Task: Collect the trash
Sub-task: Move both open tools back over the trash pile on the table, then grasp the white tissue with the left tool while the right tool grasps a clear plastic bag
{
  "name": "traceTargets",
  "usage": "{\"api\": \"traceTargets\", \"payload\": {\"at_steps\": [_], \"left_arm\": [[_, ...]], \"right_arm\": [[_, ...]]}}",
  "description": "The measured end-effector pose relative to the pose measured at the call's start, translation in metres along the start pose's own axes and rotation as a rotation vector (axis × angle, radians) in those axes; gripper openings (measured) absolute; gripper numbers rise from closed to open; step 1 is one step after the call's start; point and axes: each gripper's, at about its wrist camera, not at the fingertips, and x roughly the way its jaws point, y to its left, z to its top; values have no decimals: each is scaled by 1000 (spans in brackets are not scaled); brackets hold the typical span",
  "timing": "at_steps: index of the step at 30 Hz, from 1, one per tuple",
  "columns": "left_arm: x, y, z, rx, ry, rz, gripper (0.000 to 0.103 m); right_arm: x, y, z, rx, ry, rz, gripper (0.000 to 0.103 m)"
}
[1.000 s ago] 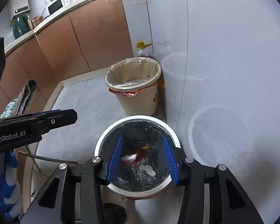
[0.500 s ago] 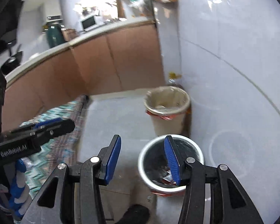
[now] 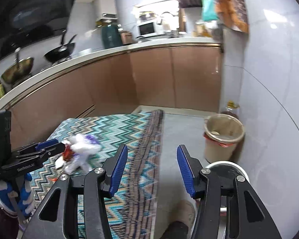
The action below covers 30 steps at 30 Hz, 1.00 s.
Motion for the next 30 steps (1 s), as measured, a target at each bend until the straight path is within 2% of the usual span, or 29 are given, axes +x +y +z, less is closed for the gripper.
{"api": "traceTargets", "payload": {"at_steps": [4,8,11,18,23,30], "left_arm": [[3,58,-30,-43,45,130,51],[14,107,-55,-142,117,177,51],[27,125,-64,-199,155,162,51],[60,143,-60,-310,214,104,51],[77,145,-57,-346,228,93,51],[94,143,-49,-336,241,109,50]], "right_arm": [[11,30,1,-57,23,52,51],[28,53,-1,-92,55,102,52],[48,68,-2,-121,94,146,52],[105,111,1,-218,194,275,53],[150,143,8,-297,246,359,53],[196,182,-3,-456,307,351,59]]}}
